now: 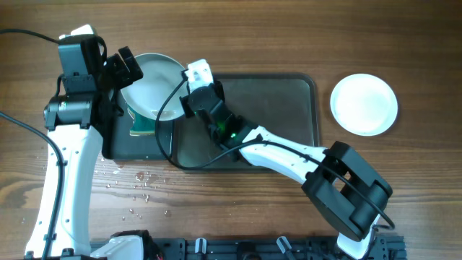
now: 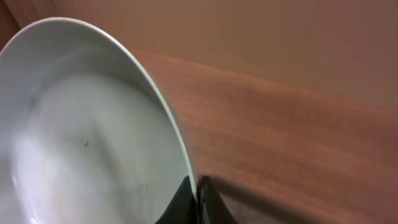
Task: Clean dirty plates on tray and stack at the side
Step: 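Hold the plate tilted over the black tray with the right gripper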
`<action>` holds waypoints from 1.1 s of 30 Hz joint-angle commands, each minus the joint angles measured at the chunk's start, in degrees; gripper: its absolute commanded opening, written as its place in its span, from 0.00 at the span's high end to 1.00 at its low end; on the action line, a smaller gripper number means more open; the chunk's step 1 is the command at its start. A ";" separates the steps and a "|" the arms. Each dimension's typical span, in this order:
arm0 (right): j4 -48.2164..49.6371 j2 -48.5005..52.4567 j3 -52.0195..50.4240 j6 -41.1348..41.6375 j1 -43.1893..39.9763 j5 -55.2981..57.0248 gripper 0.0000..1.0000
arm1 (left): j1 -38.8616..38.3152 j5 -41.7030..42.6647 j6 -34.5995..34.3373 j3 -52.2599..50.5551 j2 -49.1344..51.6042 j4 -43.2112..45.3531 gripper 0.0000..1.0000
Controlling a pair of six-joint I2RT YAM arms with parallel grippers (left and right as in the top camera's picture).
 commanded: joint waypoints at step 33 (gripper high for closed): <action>18.69 0.92 1.03 -45.72 3.87 -8.87 0.95 | 0.20 -0.13 -0.09 0.26 0.20 0.15 0.00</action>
